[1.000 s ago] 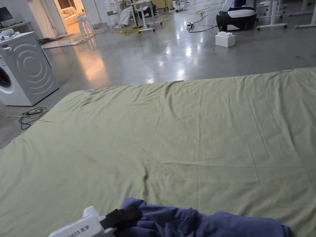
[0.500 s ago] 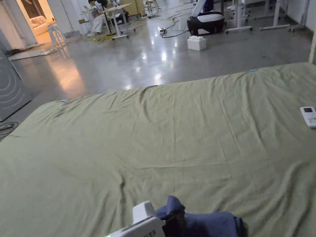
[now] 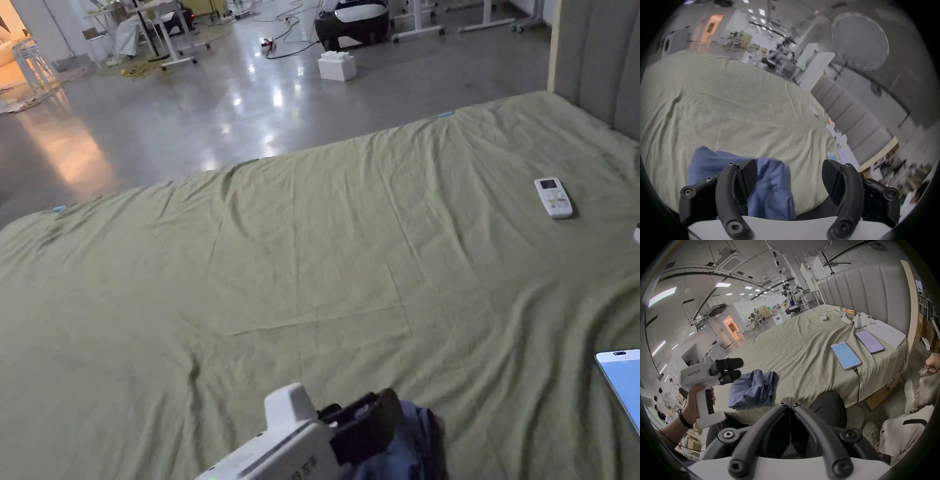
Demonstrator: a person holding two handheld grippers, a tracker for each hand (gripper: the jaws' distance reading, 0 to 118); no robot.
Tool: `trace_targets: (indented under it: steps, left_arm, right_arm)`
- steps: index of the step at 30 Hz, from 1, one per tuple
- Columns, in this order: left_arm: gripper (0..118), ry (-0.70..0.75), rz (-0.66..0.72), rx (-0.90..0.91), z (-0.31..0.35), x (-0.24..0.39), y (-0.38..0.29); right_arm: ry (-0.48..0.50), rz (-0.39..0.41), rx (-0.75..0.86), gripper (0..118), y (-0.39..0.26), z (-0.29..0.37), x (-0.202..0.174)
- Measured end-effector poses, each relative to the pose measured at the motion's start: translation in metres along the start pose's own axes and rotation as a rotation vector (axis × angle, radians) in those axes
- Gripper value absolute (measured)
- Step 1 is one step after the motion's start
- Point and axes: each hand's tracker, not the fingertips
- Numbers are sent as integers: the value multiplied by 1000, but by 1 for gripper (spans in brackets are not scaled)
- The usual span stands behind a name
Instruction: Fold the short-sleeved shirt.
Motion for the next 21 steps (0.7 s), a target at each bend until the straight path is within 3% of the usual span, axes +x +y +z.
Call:
trace_targets:
  steps: [1, 2, 4, 6, 8, 10, 13, 17, 21]
  left_arm:
    - [79, 3, 51, -8, 2, -6, 2]
    - [61, -5, 90, -36, -1, -13, 4]
    - [3, -39, 86, -130, -16, -20, -7]
    - [3, 13, 16, -229, -38, -17, -25]
    - [3, -8, 20, -325, -66, -22, -44]
    - [1, 67, 1, -404, -91, -28, -63]
    - [0, 41, 66, -341, -92, -32, -60]
    - [0, 45, 7, -356, -81, -20, -49]
    - [0, -142, 77, -170, -31, -11, -20]
  right_arm:
    - [2, -4, -1, 1, -1, -1, 2]
    - [1, -6, -3, 1, -1, -2, 2]
    - [0, -9, -14, 1, -2, -6, 3]
    - [-5, 1, -31, 1, -3, -7, 2]
    - [-10, 19, -34, 1, -3, -4, -1]
    - [-6, 10, -35, 1, -3, -1, -3]
    - [-8, -2, -35, 1, -6, 1, -4]
    - [1, -12, -85, 1, -4, -15, -12]
    - [141, 97, -124, 1, 12, -49, -43]
